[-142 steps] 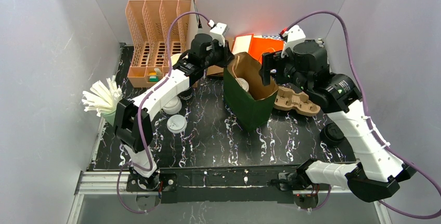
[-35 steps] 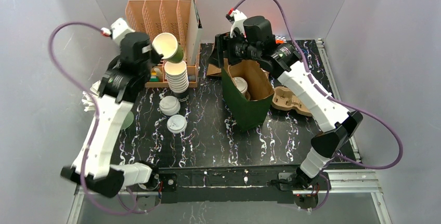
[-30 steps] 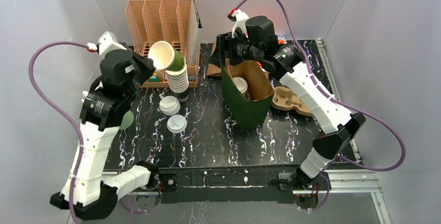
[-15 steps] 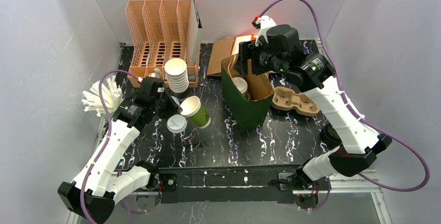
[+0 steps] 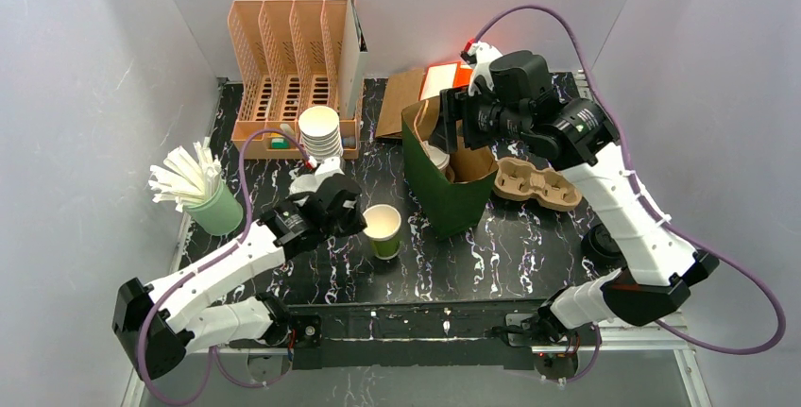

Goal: Pack the takeout coffee

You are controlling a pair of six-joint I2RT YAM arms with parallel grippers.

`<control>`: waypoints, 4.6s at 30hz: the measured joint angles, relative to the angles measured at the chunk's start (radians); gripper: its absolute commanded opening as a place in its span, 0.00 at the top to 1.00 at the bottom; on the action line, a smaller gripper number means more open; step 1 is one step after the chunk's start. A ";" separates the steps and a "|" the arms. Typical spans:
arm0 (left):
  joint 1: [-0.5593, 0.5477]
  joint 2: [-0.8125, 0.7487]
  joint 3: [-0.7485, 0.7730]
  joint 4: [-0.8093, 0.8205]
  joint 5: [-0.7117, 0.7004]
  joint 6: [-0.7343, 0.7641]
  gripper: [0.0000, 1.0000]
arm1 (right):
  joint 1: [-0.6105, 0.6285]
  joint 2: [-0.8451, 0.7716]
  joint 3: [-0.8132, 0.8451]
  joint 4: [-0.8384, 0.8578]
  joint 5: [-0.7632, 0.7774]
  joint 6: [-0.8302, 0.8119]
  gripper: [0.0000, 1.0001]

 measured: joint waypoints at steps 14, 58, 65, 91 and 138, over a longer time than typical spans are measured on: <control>-0.055 -0.014 -0.069 0.099 -0.192 0.010 0.48 | 0.054 -0.040 -0.067 0.018 -0.084 0.015 0.26; 0.408 0.339 0.237 -0.276 0.242 -0.722 0.21 | 0.438 0.019 -0.352 0.278 0.338 0.068 0.31; 0.368 0.317 0.204 -0.293 0.223 -0.890 0.22 | 0.438 0.011 -0.353 0.274 0.345 0.073 0.28; 0.366 0.047 0.203 -0.634 -0.114 -0.675 0.22 | 0.319 0.521 -0.310 0.095 0.423 0.403 0.07; 0.379 0.039 0.265 -0.216 0.427 -0.328 0.70 | 0.415 -0.134 -1.154 1.362 0.229 -0.196 0.42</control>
